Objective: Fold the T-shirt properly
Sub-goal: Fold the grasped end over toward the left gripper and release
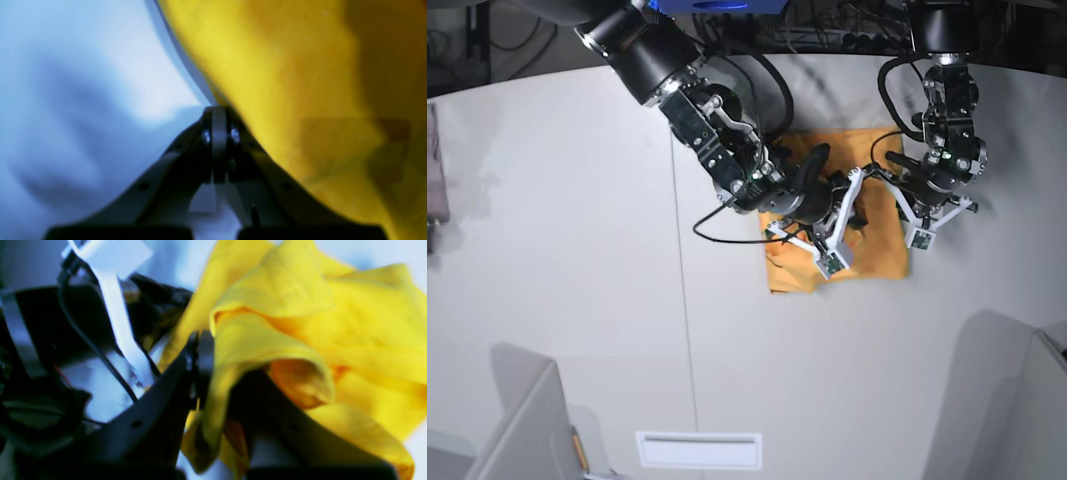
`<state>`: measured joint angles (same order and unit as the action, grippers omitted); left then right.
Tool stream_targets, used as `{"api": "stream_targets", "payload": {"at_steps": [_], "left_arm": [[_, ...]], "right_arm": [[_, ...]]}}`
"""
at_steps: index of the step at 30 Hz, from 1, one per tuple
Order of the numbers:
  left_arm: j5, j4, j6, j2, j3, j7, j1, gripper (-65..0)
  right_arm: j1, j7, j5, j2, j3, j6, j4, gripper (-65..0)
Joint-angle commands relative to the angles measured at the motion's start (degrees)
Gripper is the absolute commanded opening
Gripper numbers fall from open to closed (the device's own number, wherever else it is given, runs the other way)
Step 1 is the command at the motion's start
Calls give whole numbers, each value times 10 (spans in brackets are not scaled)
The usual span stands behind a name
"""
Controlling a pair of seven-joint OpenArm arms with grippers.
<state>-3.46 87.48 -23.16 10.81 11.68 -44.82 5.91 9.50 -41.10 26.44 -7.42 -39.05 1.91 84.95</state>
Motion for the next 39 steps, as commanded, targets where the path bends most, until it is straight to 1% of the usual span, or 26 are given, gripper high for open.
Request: {"api": "stream_targets", "payload": {"at_steps": [1, 3, 5, 7, 8, 11, 12, 13, 16, 17, 21, 23, 28, 31, 33, 36, 38, 39], "left_arm": [[5, -1, -8, 1, -1, -34, 5, -650], [3, 6, -8, 2, 6, -34, 5, -650], [-1, 22, -9, 8, 23, -35, 8, -650], [-3, 48, -9, 13, 61, -35, 20, -650], [-3, 61, -10, 13, 82, -35, 23, -650], [-3, 92, -10, 14, 141, -35, 26, -650], [-3, 99, -10, 15, 162, -35, 26, -650], [-3, 103, -10, 15, 185, -35, 26, -650], [-3, 104, -11, 19, 238, -35, 26, -650], [-3, 102, -16, 23, 253, -35, 26, -650], [-1, 99, -65, 24, 310, -35, 26, -650], [4, 99, -77, 24, 332, -35, 26, -650], [3, 98, -80, 25, 351, -35, 38, -650], [3, 95, -80, 25, 351, -35, 39, -650], [1, 85, -80, 25, 352, -35, 38, -650], [-3, 57, -80, 46, 353, -35, 38, -650], [-3, 44, -81, 56, 367, -35, 38, -650], [-3, 43, -82, 57, 385, -35, 39, -650]], "right_arm": [[22, 25, 18, -7, 1, 0, -10, -650], [39, 40, 54, -7, 1, 7, -51, -650], [56, 40, 76, -7, -3, 41, -81, -650], [61, 40, 97, -7, -6, 75, -97, -650], [62, 40, 104, -7, -16, 83, -98, -579], [63, 40, 109, -7, -42, 103, -97, -315], [63, 40, 109, -7, -49, 108, -97, -260], [63, 40, 109, -7, -55, 110, -97, -239], [63, 42, 109, -7, -86, 112, -96, -255], [65, 42, 109, -7, -99, 113, -95, -258], [74, 43, 109, -7, -129, 113, -75, -260], [78, 43, 109, -8, -131, 113, -54, -260], [87, 40, 109, -12, -140, 113, -33, -260], [108, 44, 110, -14, -215, 113, -32, -260], [116, 44, 110, -14, -246, 113, -18, -260], [123, 36, 110, -5, -246, 114, 38, -261], [117, 6, 109, 26, -204, 116, 95, -270], [108, -10, 109, 39, -185, 125, 121, -293]]}}
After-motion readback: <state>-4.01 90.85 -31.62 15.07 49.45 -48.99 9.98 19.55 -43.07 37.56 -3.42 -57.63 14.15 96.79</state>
